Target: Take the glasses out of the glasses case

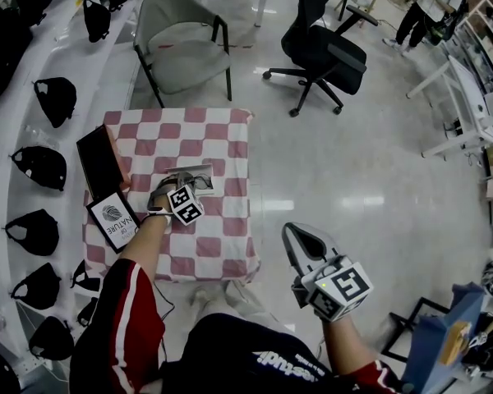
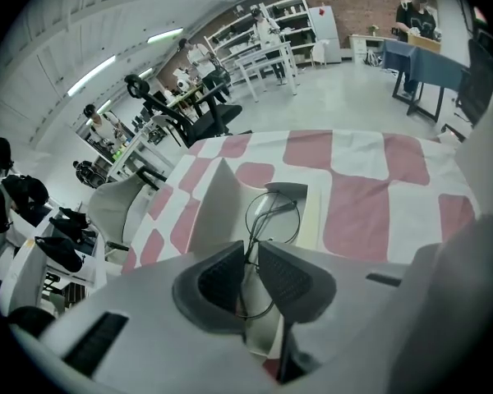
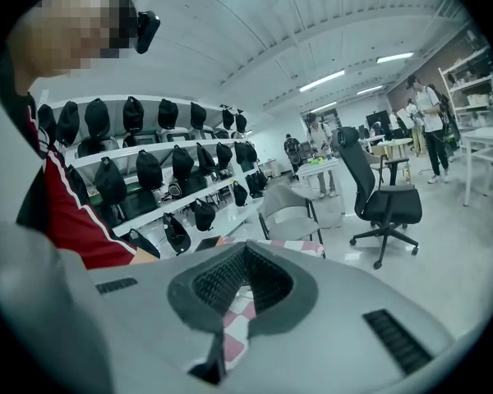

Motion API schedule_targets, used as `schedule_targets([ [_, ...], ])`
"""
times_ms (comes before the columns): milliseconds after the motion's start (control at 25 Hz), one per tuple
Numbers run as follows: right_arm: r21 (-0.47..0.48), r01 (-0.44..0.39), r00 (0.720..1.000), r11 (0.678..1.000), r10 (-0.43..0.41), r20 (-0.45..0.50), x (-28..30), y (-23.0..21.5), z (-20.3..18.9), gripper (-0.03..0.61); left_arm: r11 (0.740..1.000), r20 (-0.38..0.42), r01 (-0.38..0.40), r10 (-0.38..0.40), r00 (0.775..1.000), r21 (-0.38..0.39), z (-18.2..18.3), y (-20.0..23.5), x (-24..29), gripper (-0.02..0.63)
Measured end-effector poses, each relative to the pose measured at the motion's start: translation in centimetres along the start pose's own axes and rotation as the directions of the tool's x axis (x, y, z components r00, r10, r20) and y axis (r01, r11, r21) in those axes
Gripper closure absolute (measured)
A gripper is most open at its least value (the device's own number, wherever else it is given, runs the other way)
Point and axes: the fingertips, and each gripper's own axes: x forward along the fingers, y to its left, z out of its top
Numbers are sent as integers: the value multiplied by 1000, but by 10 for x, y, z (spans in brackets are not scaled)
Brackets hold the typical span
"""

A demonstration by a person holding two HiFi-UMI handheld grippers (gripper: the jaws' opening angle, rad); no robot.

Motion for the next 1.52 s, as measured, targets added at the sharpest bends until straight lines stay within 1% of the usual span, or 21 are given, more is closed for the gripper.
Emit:
schedule_targets([
  [120, 2, -1, 1000, 1000, 1, 1, 1, 0, 0, 575, 1000, -10, -6, 6, 1000, 9, 1, 1, 0, 562],
  [280, 2, -3, 1000, 1000, 3, -2, 0, 1, 0, 575, 999, -14, -12, 12, 1000, 50, 3, 1, -3, 592],
  [440, 8, -2, 1000, 1000, 2, 1, -2, 2, 0, 575, 997, -15, -15, 16, 1000, 74, 4, 2, -7, 601],
  [1120, -2, -11, 999, 1000, 11, 36, -11, 19, 9, 575, 993, 29, -48, 46, 999, 105, 14, 5, -36, 601],
  [1320, -19, -20, 999, 1000, 20, 42, -14, 31, 12, 575, 990, 52, -76, 70, 996, 121, 17, 4, -51, 601],
  [1440, -28, -20, 998, 999, 21, 51, -16, 37, 15, 575, 989, 67, -87, 79, 995, 116, 17, 4, -62, 601],
  [1520, -36, -19, 998, 999, 21, 56, -17, 41, 17, 575, 991, 76, -93, 86, 993, 99, 17, 6, -70, 601],
])
